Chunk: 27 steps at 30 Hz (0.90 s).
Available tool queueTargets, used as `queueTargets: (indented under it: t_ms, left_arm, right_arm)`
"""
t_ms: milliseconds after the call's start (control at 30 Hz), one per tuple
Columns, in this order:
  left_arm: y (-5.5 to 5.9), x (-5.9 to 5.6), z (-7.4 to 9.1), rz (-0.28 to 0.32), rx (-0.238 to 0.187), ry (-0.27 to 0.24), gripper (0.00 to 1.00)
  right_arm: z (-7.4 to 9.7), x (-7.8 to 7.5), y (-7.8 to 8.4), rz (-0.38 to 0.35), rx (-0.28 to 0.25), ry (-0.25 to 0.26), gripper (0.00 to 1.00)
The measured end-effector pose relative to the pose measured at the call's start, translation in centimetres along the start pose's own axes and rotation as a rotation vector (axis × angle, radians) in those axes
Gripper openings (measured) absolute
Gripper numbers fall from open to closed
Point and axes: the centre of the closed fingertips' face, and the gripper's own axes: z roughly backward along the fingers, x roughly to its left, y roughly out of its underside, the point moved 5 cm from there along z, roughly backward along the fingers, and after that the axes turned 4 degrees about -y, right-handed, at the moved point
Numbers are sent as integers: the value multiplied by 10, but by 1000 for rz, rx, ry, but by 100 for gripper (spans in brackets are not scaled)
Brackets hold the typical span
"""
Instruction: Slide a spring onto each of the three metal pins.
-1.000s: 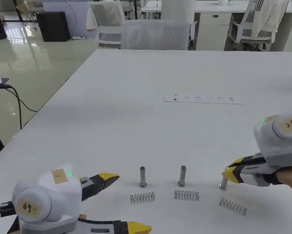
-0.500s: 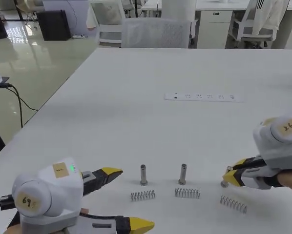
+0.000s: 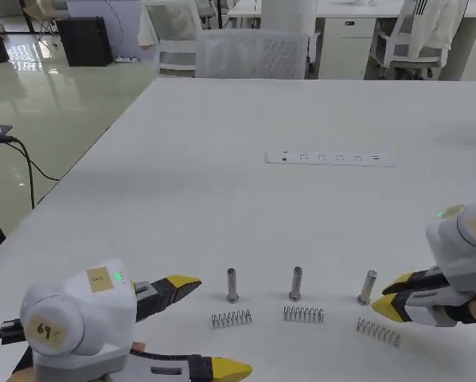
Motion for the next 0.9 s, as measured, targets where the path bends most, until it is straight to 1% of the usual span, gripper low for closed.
queueTargets:
  t_ms: [233,400,533,700,900]
  left_arm:
    - [0,-1,0,-2,1,4,71]
    - [0,-1,0,-2,-1,2,71]
    - [0,0,1,-1,-4,-1,71]
    - [0,1,1,1,-7,-3,71]
    - [-1,0,1,-1,-6,0,71]
  right_arm:
    - [0,8,15,-4,37,-23,13]
    - [-1,13,17,16,64,-37,13]
    - [-4,16,22,50,109,-42,12]
    - [-6,17,26,68,138,-46,11]
    - [-8,18,29,81,161,-49,10]
